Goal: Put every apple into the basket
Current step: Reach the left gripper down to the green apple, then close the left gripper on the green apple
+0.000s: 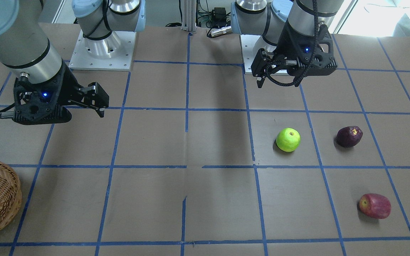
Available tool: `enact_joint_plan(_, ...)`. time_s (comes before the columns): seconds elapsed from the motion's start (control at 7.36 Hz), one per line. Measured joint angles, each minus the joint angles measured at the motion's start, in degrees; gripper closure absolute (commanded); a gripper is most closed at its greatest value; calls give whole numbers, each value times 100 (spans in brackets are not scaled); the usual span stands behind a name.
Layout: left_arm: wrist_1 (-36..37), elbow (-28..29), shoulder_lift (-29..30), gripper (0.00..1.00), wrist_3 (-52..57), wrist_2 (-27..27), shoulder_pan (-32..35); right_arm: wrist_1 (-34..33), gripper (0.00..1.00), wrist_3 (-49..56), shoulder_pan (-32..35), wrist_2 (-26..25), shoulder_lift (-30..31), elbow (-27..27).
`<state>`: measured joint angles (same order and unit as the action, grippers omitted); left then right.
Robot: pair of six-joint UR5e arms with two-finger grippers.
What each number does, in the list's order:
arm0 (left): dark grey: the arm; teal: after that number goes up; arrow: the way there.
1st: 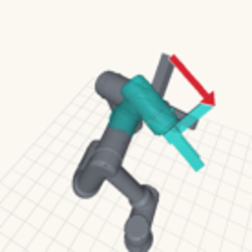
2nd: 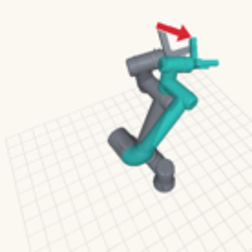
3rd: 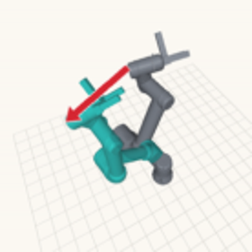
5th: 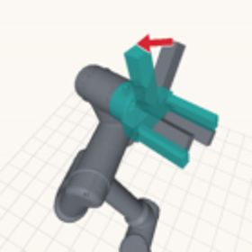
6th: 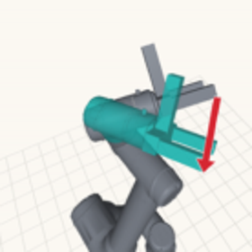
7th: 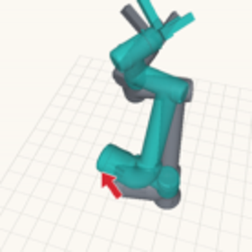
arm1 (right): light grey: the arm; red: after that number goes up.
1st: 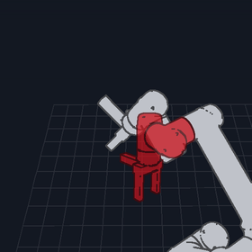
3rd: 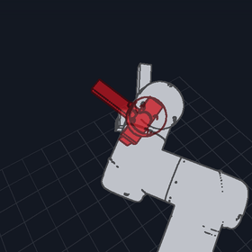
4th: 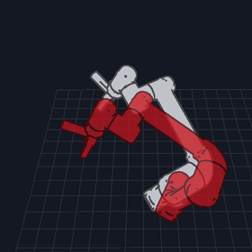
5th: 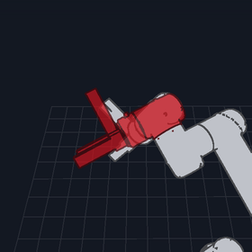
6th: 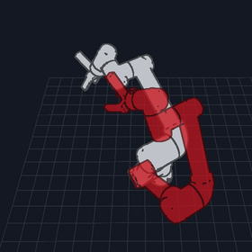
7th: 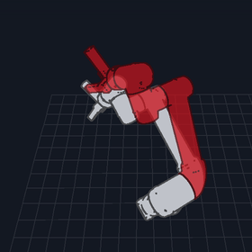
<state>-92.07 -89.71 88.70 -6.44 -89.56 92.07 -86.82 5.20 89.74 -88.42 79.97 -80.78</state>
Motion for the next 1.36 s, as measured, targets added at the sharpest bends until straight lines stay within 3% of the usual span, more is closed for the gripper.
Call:
enact_joint_plan(0.41,153,-316,177,0,211,-39,-310,-1,0,-1,0,7,-7,-2)
enact_joint_plan(0.54,537,-725,268,0,393,-62,-573,-3,0,-1,0,7,-7,-2)
enact_joint_plan(1.09,3256,-3043,507,0,1706,-116,-1587,-8,0,24,-17,-14,15,1)
enact_joint_plan(1.36,3728,-3332,812,0,1929,-70,-1768,-3,0,23,-20,-20,12,1)
